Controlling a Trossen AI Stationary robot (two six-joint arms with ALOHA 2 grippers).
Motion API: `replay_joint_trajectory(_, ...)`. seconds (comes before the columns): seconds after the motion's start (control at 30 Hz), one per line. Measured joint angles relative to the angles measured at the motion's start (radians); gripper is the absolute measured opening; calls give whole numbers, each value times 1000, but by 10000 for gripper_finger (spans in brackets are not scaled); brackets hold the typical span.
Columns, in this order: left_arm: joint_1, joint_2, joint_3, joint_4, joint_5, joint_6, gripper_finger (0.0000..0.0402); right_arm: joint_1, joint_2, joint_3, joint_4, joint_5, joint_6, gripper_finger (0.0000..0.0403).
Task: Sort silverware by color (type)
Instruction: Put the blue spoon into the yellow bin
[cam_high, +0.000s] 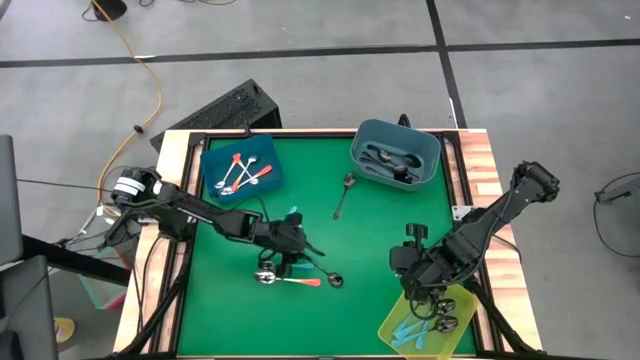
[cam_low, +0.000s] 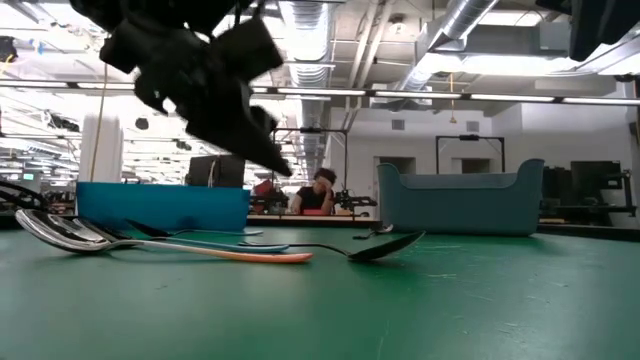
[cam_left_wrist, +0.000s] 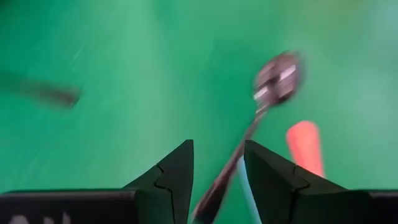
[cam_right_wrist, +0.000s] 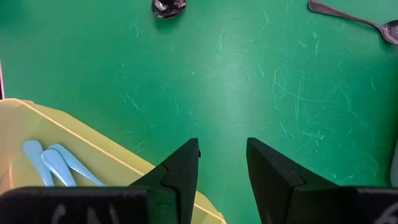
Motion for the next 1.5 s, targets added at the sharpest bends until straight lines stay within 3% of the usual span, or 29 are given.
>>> replay_joint_trajectory(0.2, 6, 2, 0, 100, 51, 119, 125, 0, 0, 0, 0, 0, 0, 147)
replay_joint_trajectory(0.47, 16, 2, 34, 103, 111, 279, 125, 0, 0, 0, 0, 1, 0, 147)
replay_joint_trajectory(0.63, 22, 38, 71, 105, 110, 297, 125, 0, 0, 0, 2, 3, 0, 147)
replay_joint_trajectory(0.87, 12, 208, 222, 35, 166, 333, 125, 0, 0, 0, 3, 3, 0, 147)
replay_joint_trajectory(1.03, 24, 264, 305, -32, 266, 412, 125, 0, 0, 0, 4, 3, 1, 147)
replay_joint_trajectory(1.5, 39, 340, 323, -57, 282, 378, 125, 0, 0, 0, 12, 1, 0, 147)
